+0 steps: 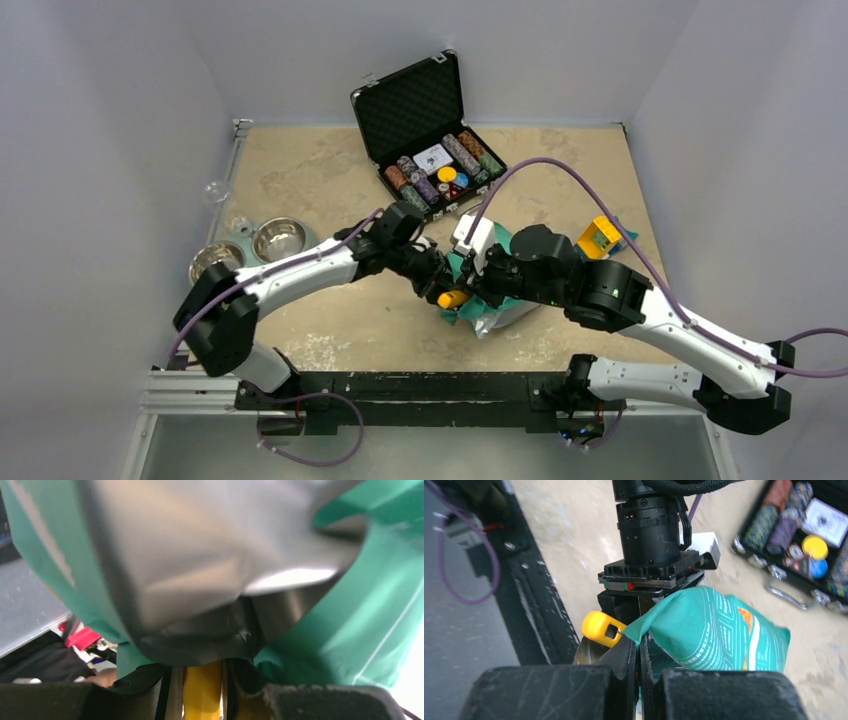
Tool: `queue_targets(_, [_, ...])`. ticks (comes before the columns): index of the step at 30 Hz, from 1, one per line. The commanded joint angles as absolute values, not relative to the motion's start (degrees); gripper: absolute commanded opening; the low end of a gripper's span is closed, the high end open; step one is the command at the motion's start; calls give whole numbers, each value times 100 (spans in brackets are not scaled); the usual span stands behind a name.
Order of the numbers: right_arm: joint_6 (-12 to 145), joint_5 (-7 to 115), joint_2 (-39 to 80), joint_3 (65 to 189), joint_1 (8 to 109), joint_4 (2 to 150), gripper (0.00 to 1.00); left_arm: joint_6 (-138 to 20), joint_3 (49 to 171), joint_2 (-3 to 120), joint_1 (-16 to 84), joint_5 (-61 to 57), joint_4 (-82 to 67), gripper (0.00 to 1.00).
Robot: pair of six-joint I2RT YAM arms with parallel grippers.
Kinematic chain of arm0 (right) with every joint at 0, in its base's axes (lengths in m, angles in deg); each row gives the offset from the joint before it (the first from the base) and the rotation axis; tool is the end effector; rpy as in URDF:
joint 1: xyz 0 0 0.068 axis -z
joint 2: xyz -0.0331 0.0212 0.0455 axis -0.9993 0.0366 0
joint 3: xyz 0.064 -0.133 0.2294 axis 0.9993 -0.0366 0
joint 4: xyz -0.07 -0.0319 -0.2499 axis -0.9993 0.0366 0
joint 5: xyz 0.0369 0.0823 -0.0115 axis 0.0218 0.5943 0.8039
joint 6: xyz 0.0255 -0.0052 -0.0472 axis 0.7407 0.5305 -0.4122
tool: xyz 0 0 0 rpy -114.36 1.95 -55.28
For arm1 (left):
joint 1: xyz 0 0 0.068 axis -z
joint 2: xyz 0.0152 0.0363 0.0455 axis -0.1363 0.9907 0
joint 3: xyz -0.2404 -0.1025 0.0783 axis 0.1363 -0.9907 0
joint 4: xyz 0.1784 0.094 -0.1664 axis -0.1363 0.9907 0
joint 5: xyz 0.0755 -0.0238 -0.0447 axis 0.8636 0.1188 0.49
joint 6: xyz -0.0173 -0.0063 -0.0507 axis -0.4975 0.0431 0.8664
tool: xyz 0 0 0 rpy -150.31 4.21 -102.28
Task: Serve the pet food
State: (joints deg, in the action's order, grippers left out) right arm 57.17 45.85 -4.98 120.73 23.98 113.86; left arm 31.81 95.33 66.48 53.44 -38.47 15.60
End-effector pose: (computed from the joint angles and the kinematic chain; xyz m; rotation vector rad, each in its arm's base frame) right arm 0.0849 0.1729 0.4029 -1.1313 1.7298 0.6717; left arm 0.1953 -0.2352 0.2485 0.7814 -2.2454 1.1472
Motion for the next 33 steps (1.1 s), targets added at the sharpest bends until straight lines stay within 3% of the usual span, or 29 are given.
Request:
queue_targets(1, [6101, 4443, -856, 12059, 2379, 9877, 0, 2521, 9047, 8237, 5249, -2349, 591, 0])
queue_targets(3, [6265, 4030, -759, 12066, 2392, 10004, 0, 2440, 8703, 8277, 5252, -2427, -1089, 0])
queue_targets(7, [6519, 2937, -778, 11883, 2392, 10106, 0, 1063, 8585, 7664, 5193, -2139, -2127, 0])
queue_targets(11, [6658, 2357, -831, 11718, 2441, 10162, 0, -9, 8495, 7298, 5150, -2802, -4038, 0])
queue_targets(16, [6748, 1777, -845, 11730, 2546, 10240, 0, -255, 8540, 7114, 5074, -3504, -4206, 0])
queue_targets(23, [6707, 1428, -1012, 11597, 2929, 10231, 0, -136, 7569, 6566, 4794, -4030, -4695, 0])
queue_targets(30, [6373, 1598, -1237, 11428, 3095, 10181, 0, -888, 7269, 5224, 4706, -4114, -2741, 0])
queue_targets(33, [6255, 1712, -1347, 11289, 3093, 10138, 0, -700, 7104, 4788, 4703, -4233, -2618, 0])
